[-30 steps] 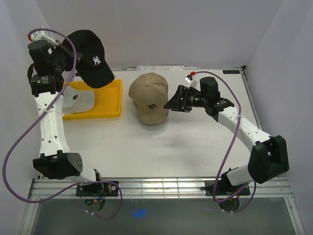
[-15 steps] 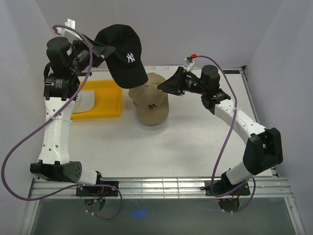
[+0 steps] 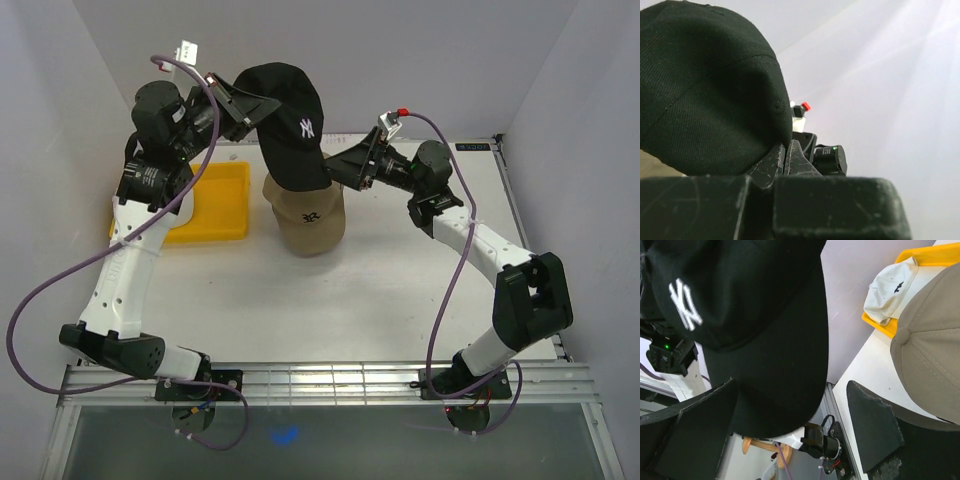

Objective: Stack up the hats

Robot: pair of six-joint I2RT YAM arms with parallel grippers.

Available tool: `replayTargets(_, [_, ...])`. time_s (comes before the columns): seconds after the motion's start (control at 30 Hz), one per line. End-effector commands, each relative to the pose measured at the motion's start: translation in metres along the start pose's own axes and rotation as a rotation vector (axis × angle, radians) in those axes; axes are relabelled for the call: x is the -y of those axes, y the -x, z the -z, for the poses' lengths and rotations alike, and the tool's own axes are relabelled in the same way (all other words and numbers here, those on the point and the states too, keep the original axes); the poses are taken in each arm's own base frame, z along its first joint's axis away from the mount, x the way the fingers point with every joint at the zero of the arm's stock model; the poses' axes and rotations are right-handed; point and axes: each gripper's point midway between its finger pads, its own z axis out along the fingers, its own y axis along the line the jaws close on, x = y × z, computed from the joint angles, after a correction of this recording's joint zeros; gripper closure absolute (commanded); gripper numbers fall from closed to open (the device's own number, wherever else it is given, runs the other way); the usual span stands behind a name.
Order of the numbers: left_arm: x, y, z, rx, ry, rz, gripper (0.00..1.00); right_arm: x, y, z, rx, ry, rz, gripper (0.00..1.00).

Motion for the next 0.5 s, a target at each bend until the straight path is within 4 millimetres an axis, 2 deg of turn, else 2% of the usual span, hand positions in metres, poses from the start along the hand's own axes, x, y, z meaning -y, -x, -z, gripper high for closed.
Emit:
replayTargets(0.0, [0.028,0.002,-0.002,0.042,-0.066,-0.024,1.0,-0.021,0.007,-0.003,0.039,0.081,0.011,0.06])
replayTargets(0.2, [0.033,-0.01,-0.013,0.024,-0.071,-0.027,1.0,-0.018,0.005,0.0,0.049,0.072,-0.014,0.06])
replayTargets(0.33, [0.032,-0.016,-0.016,0.017,-0.064,-0.028,1.0,-0.025,0.005,0.002,0.061,0.106,-0.028,0.07])
replayTargets(0.4, [0.03,-0.016,-0.016,0.024,-0.056,-0.036,1.0,-0.029,0.004,0.004,0.058,0.119,-0.037,0.11])
replayTargets(0.47, [0.026,-0.015,-0.016,0.031,-0.036,-0.042,1.0,-0.028,0.003,0.007,0.062,0.12,-0.04,0.22])
